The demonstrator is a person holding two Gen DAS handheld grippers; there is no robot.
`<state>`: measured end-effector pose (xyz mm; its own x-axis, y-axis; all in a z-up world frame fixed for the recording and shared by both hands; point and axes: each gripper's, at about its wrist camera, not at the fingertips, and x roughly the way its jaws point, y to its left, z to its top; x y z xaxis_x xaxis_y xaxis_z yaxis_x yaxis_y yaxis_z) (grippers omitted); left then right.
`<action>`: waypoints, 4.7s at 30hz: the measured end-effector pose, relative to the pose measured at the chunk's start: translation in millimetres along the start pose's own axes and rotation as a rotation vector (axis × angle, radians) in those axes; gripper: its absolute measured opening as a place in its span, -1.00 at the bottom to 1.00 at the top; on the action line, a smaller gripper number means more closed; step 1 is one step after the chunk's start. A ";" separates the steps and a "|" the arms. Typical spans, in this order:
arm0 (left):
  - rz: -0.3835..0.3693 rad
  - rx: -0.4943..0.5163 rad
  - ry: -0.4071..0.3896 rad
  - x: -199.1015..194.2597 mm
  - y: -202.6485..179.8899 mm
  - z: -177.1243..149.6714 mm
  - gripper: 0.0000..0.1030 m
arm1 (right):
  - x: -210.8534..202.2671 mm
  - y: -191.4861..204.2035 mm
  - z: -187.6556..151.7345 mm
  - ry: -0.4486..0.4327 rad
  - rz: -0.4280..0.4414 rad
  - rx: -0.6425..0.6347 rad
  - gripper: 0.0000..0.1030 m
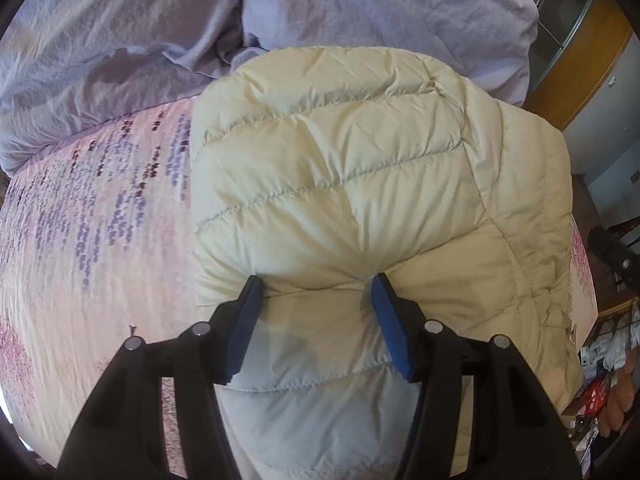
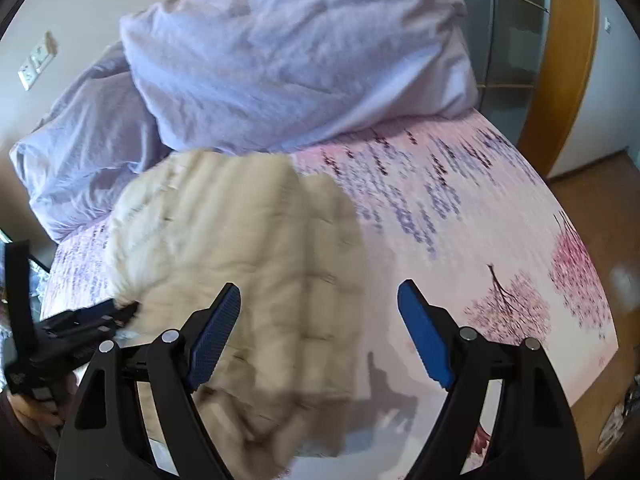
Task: Fold large clothes
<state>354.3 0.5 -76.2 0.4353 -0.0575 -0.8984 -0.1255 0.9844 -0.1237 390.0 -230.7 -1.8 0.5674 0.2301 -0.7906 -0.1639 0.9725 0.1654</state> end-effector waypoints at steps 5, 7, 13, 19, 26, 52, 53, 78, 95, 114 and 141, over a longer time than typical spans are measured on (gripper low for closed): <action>-0.007 0.006 -0.001 6.4 -9.8 -3.5 0.13 | -1.0 19.6 7.5 -0.024 0.045 -0.023 0.59; -0.008 0.009 0.000 8.3 -12.5 -4.3 0.15 | 0.0 28.2 11.1 -0.039 0.060 -0.033 0.53; -0.007 0.016 -0.002 10.3 -15.5 -4.4 0.18 | 19.0 45.3 14.5 -0.037 0.053 -0.064 0.27; -0.020 0.010 -0.013 3.6 -10.0 -2.2 0.21 | 52.3 34.5 4.3 0.022 -0.008 -0.049 0.07; 0.001 0.006 -0.072 -9.5 -2.3 19.6 0.21 | 66.5 21.0 -2.8 0.047 -0.006 -0.013 0.07; 0.152 0.042 -0.141 30.8 -14.2 37.9 0.43 | 62.5 24.3 28.0 -0.053 0.001 0.052 0.53; 0.153 0.044 -0.142 31.2 -14.4 37.5 0.44 | 65.1 24.2 27.4 -0.062 -0.010 0.049 0.55; 0.144 0.021 -0.154 45.3 -5.4 31.3 0.72 | 107.5 17.3 -7.0 -0.075 -0.090 0.011 0.74; 0.145 0.008 -0.159 51.5 -2.5 29.8 0.77 | 117.3 17.1 -4.2 -0.065 -0.085 0.023 0.82; 0.146 -0.019 -0.158 59.9 3.8 28.7 0.84 | 133.6 19.7 1.6 -0.022 -0.096 0.017 0.88; 0.013 -0.082 -0.163 2.5 32.5 -9.2 0.87 | 109.2 -77.0 -16.1 0.379 0.379 0.381 0.97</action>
<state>343.2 30.8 -86.3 0.5710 -0.0101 -0.8209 -0.2014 0.9677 -0.1520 451.6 -281.0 -110.4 0.1916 0.5982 -0.7781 0.0403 0.7873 0.6152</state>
